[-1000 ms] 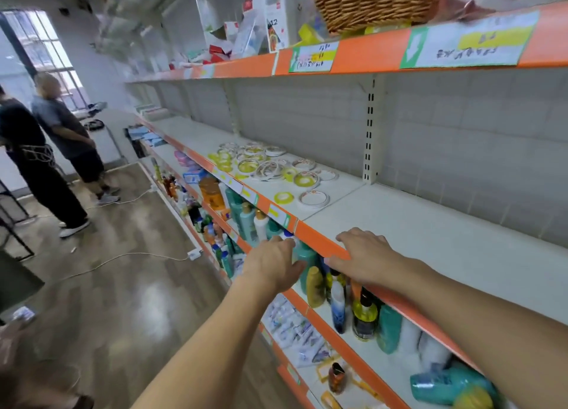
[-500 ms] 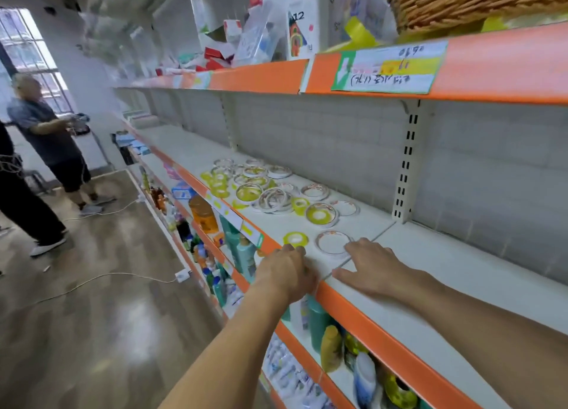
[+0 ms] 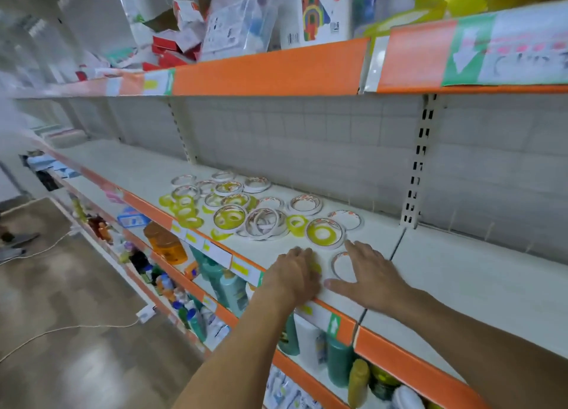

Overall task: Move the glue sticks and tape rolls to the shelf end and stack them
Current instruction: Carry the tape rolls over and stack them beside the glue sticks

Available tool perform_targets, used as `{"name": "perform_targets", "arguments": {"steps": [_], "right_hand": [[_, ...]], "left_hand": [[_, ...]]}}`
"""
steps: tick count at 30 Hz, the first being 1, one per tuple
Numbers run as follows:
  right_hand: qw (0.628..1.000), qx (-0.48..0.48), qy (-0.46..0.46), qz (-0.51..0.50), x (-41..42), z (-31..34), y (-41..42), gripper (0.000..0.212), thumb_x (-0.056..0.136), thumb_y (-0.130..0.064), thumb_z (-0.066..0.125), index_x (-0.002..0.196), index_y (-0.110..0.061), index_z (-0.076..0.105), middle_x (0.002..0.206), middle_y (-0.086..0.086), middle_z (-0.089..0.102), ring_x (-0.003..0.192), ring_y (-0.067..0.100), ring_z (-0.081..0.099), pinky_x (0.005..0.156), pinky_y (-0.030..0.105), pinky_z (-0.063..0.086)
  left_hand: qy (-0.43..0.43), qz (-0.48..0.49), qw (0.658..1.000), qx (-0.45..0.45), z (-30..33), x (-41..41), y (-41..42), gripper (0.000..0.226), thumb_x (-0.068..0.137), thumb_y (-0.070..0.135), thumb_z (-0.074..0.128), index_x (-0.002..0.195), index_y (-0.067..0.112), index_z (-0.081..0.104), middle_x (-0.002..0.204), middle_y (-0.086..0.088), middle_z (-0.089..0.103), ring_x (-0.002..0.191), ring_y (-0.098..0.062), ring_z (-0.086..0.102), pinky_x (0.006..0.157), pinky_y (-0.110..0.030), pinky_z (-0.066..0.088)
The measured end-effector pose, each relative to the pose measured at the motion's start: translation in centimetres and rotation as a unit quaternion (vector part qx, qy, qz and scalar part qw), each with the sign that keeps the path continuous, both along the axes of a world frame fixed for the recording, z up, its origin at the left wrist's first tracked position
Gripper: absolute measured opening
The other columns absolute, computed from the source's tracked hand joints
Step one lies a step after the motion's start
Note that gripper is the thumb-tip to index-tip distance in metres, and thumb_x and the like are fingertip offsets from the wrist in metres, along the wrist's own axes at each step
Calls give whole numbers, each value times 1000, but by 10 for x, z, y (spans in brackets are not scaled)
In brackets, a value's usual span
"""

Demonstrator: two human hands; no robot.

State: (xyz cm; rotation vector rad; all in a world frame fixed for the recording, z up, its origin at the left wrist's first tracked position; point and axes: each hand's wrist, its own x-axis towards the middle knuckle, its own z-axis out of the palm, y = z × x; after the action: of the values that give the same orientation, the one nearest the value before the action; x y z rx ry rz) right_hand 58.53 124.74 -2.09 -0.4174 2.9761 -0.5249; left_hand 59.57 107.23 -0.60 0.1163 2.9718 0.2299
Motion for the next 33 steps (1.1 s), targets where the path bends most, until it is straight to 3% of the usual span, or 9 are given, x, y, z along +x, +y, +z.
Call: {"name": "perform_targets", "arguments": {"steps": [4, 8, 12, 15, 22, 26, 33], "right_hand": [[998, -4, 40, -53, 6, -18, -16, 90, 92, -70, 44, 159, -18, 11, 166, 5, 9, 152, 22, 9, 122, 35, 8], [994, -16, 77, -79, 13, -28, -21, 82, 95, -68, 36, 159, -22, 12, 166, 1, 7, 152, 19, 6, 122, 34, 5], [993, -32, 66, -93, 15, -29, -21, 83, 93, -70, 39, 159, -26, 14, 166, 2, 4, 152, 19, 2, 123, 34, 4], [992, -38, 56, -105, 15, -29, -21, 84, 90, -72, 40, 158, -29, 17, 165, 5, 4, 152, 22, -1, 123, 35, 4], [982, -94, 72, -149, 21, -22, -22, 84, 80, -71, 61, 149, -25, 43, 147, 6, 39, 138, 22, 30, 118, 31, 23], [978, -96, 61, -174, 25, -18, -21, 89, 76, -73, 64, 148, -25, 44, 139, 2, 41, 131, 21, 33, 115, 31, 27], [978, 8, 38, -205, 36, 5, -2, 97, 74, -74, 65, 143, -11, 39, 132, 10, 40, 121, 27, 35, 106, 38, 35]], "left_hand": [[-13, -70, 996, -52, 6, -19, -3, 41, 93, 45, 48, 121, 17, 60, 116, -11, 63, 111, -31, 59, 86, -37, 48], [-18, -113, 988, -107, 6, -28, -7, 47, 94, 46, 48, 127, 15, 56, 127, -8, 59, 118, -28, 56, 93, -37, 46], [5, -132, 987, -90, 8, -27, -13, 53, 94, 43, 55, 139, 16, 47, 138, -8, 52, 127, -27, 49, 102, -36, 42], [23, -128, 990, -61, 4, -21, -15, 49, 94, 43, 56, 136, 18, 50, 134, -8, 55, 124, -28, 52, 98, -35, 43], [92, -109, 989, -25, -7, -1, -15, 34, 100, 36, 48, 124, 12, 47, 124, -10, 52, 114, -28, 55, 87, -34, 44], [94, -130, 985, -58, -2, -2, -15, 37, 101, 37, 45, 126, 10, 44, 125, -12, 51, 113, -28, 53, 89, -31, 41], [69, -112, 989, -67, 10, -11, -2, 36, 99, 31, 47, 127, 9, 43, 130, -10, 51, 120, -25, 52, 95, -28, 40]]}}
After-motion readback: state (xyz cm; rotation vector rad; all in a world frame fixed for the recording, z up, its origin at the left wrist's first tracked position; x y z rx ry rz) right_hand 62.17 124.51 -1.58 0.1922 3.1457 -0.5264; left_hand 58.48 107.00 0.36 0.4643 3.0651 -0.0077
